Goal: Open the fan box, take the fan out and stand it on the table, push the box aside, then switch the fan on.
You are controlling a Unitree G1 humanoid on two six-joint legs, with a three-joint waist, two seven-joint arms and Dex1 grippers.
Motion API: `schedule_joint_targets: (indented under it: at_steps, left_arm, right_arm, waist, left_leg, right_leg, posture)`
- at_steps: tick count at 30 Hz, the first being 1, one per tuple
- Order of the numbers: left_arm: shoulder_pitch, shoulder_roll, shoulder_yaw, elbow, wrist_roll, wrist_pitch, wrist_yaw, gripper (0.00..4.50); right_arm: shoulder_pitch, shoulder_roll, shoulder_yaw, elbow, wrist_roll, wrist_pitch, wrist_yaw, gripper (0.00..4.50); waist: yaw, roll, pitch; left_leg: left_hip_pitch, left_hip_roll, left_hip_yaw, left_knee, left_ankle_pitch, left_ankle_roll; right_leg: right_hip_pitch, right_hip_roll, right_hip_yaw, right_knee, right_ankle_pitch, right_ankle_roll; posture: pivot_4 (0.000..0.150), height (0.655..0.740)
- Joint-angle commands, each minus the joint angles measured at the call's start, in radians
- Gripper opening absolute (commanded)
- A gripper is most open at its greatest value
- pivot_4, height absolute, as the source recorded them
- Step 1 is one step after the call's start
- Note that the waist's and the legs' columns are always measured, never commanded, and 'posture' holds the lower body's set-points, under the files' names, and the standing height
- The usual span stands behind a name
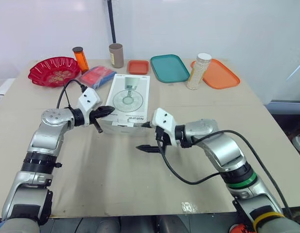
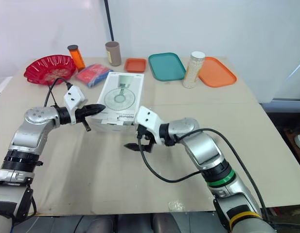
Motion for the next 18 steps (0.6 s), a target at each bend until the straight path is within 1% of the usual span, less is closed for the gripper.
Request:
schedule_joint_targets:
  at_steps: [1, 4, 8, 14, 18]
  left_arm:
    - [-0.002, 0.020, -0.010, 0.034, 0.024, -0.002, -0.007, 0.03]
    - [-0.005, 0.023, -0.010, 0.042, 0.026, -0.010, -0.009, 0.03]
    - [-0.024, 0.029, -0.008, 0.061, 0.033, -0.021, -0.012, 0.03]
    - [-0.033, 0.032, -0.008, 0.077, 0.039, -0.034, -0.017, 0.03]
    - [-0.032, 0.029, -0.013, 0.077, 0.045, -0.041, -0.015, 0.03]
  right_arm:
    - [0.034, -0.044, -0.021, -0.107, 0.052, -0.015, 0.049, 4.50]
    - [0.061, -0.066, -0.014, -0.121, 0.065, -0.009, 0.056, 4.50]
    - [0.088, -0.077, -0.009, -0.074, 0.051, -0.033, 0.048, 4.50]
    - [0.053, -0.042, -0.010, 0.092, -0.016, -0.031, -0.053, 4.50]
    - [0.037, 0.002, -0.010, 0.106, -0.004, -0.027, -0.067, 4.50]
  waist:
    - [0.001, 0.000, 0.000]
    - [0.000, 0.000, 0.000]
    - [0.001, 0.000, 0.000]
    - [0.000, 0.000, 0.000]
    - [0.000, 0.000, 0.000]
  left_leg:
    - [0.000, 0.000, 0.000, 0.000, 0.000, 0.000]
    - [0.000, 0.000, 0.000, 0.000, 0.000, 0.000]
    - [0.000, 0.000, 0.000, 0.000, 0.000, 0.000]
    - [0.000, 0.000, 0.000, 0.000, 0.000, 0.000]
    - [0.000, 0.000, 0.000, 0.000, 0.000, 0.000]
  right_leg:
    - [0.000, 0.000, 0.000, 0.000, 0.000, 0.000]
    - [0.000, 0.000, 0.000, 0.000, 0.000, 0.000]
    - [0.000, 0.000, 0.000, 0.000, 0.000, 0.000]
    - [0.000, 0.000, 0.000, 0.000, 0.000, 0.000]
    - [0.000, 0.000, 0.000, 0.000, 0.000, 0.000]
  posture:
    - [0.150, 0.7400]
    - [0.150, 0.7400]
    - [0.150, 0.7400]
    - [0.150, 0.7400]
    - [0.150, 0.7400]
